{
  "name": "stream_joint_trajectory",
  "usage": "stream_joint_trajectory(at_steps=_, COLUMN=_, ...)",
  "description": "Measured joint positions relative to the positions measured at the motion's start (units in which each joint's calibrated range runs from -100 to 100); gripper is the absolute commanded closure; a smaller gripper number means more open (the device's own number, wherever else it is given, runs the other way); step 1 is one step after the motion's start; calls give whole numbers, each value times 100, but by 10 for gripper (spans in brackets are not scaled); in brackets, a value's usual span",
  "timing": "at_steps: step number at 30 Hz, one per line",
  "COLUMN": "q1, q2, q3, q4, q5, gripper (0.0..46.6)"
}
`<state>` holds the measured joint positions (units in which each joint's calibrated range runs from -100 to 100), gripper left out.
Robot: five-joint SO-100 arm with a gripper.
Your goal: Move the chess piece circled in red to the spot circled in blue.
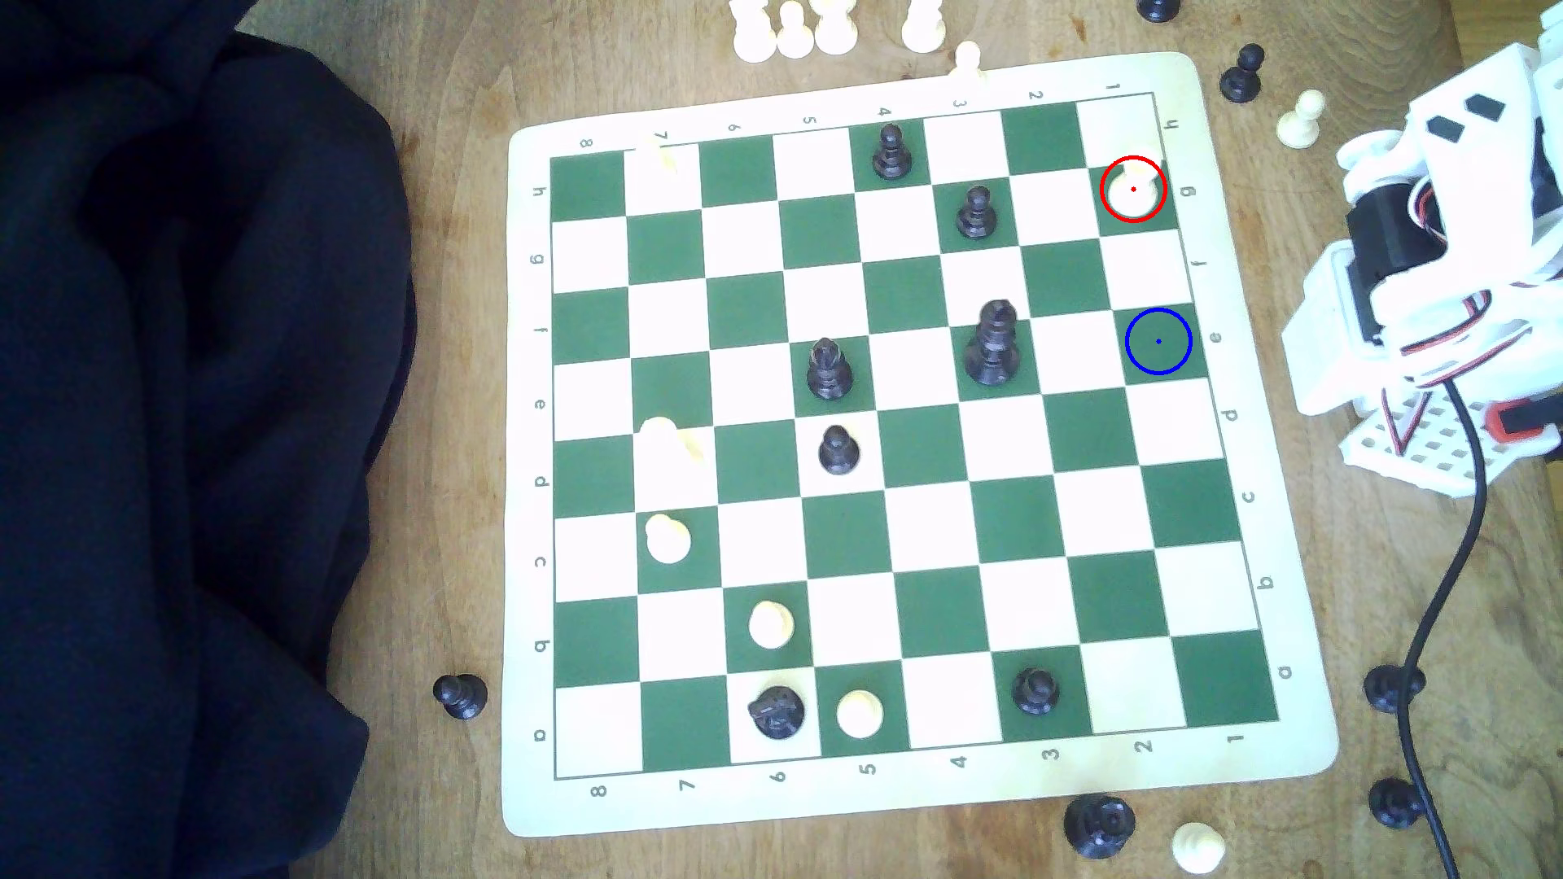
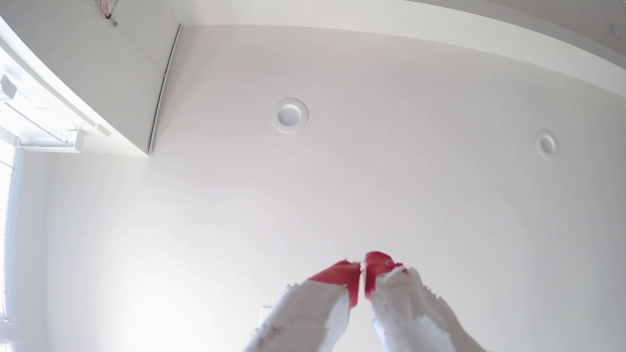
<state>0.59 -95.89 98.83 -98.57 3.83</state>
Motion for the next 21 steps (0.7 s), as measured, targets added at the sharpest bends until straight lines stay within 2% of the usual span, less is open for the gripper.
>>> stream_joint_trajectory(at_steps=6, q1=37, q2=0, q3=0, q4=510, q5=0, gripper=464)
stream_joint_trajectory(at_steps=10, q1=428, q2=0, q3=0, q4=1689, q5=0, gripper=464)
stream_joint_trajectory(at_steps=14, q1=878, q2=0, q3=-208, q4=3219, q5=0, gripper=464)
stream_joint_trajectory(at_steps=21, q1=1940, q2=0, q3=-1365, q4=7888, q5=-5, gripper=464)
